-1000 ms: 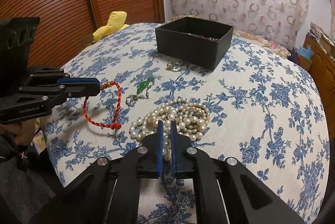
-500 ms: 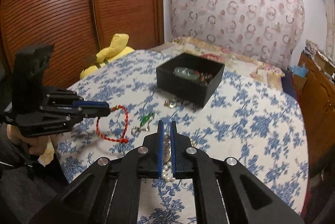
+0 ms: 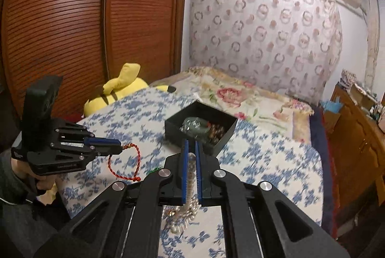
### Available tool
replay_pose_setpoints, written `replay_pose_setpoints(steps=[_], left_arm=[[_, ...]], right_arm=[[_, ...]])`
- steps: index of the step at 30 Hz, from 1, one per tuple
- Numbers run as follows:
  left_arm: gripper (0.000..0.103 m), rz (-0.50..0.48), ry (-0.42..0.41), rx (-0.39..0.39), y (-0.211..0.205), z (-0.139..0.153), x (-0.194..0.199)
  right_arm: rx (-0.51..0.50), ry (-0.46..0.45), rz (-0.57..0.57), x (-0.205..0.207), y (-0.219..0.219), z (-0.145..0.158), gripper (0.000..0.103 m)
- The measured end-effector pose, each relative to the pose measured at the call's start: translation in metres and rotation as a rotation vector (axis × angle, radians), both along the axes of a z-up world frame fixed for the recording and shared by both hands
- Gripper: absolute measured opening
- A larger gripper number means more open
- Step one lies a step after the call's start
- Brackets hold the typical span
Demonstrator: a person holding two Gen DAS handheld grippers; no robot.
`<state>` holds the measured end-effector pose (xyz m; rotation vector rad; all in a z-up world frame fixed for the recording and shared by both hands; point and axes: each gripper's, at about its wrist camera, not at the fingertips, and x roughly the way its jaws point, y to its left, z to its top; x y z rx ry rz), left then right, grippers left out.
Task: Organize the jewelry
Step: 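Carry the red bracelet over the box with left tool while right lifts pearls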
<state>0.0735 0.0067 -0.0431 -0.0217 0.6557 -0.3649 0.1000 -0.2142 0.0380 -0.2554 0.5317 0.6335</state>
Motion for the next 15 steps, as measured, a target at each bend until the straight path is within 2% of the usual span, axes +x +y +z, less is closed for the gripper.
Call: replay_pose_setpoints(steps=[15], left_arm=[[0.006,0.046,-0.059,0.018,0.004,0.029,0.044]], right_arm=[[0.004,-0.172,-0.023,0.021,0.012,0.076,0.007]])
